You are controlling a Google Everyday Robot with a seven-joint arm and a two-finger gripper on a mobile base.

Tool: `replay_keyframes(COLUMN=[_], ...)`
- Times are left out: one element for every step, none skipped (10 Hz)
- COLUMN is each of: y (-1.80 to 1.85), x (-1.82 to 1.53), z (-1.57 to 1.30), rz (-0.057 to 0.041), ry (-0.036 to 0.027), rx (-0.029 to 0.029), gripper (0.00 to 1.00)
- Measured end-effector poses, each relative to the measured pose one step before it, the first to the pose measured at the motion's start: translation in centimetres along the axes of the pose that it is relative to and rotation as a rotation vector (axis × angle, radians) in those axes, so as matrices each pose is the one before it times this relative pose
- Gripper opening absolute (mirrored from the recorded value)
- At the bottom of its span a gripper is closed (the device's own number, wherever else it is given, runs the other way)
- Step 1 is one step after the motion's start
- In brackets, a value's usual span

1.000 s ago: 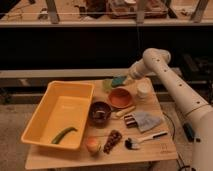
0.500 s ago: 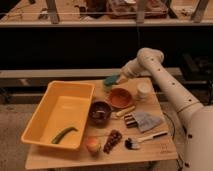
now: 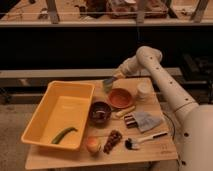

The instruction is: Place sponge in plastic cup

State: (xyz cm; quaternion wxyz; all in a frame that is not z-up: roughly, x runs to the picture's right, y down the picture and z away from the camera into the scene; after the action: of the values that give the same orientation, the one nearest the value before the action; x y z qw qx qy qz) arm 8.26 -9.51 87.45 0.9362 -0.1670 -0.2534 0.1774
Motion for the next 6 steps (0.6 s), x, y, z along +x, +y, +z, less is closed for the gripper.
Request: replay_keyframes(y=[-0.303,-0.199,-0.035,0.023,0.1,0.066], x=[0.401,0.257,0.117,-0.274,-0.364,-0.652], z=[0.225,0.193,0.09,0.08,0.164,0.183], rz=[0.00962,0.00324,-0.00421,-0.01108,-0.01098,-0.01548], ry=[-0.00138,-0.00414,-0.00629,-0.00754,-0.00305,-0.00377], rx=[-0.00034,-0.0011,-0.00209,-0.00214,-0.00321,-0.00322], gripper=[0.37,0.37,0.37,0.37,0.37,0.37])
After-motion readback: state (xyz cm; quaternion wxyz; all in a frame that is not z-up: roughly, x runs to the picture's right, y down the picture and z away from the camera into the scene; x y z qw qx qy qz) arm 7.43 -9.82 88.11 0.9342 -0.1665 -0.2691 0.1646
